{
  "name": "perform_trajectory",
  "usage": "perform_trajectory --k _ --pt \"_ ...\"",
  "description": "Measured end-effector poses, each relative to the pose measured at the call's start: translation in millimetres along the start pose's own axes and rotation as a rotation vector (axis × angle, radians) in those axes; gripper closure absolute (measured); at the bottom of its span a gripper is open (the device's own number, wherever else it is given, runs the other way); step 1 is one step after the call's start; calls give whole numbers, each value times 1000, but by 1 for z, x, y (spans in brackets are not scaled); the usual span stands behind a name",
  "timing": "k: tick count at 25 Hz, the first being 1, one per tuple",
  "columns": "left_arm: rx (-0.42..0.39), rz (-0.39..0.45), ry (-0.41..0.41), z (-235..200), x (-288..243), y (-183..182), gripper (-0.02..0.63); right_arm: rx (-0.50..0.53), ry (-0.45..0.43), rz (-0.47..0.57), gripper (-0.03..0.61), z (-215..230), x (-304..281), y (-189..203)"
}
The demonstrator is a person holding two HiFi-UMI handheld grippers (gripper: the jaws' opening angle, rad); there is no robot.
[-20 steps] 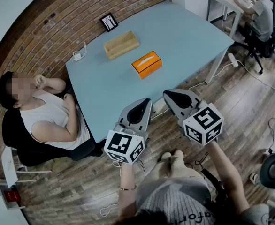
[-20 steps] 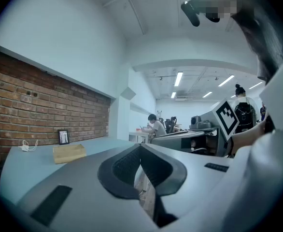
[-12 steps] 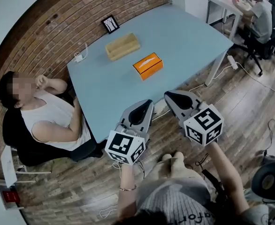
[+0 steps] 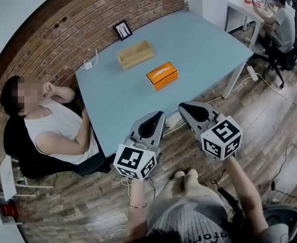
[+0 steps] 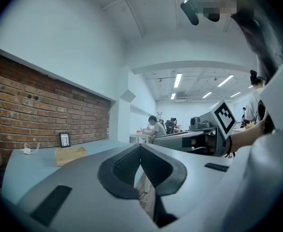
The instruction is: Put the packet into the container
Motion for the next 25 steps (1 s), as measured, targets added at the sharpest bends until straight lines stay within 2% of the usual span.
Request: perform_trajectory --k 6,14,25 --pt "9 3 -53 -4 -7 -5 606 20 -57 -50 566 17 -4 -7" --pt "41 -16 -100 -15 -15 2 606 -22 -106 -69 566 42 -27 -10" --pt "43 -20 -75 -85 -67 1 606 -24 -96 -90 566 87 -95 -25"
Point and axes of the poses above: the fingertips, and each gripper's own axes: x backward along the fingers, z to its right, y out of its underside, the point moved 8 cm from there along x, backward along the fingers, and after that the axes turned 6 degrees about -z, right-handed, at the moved point
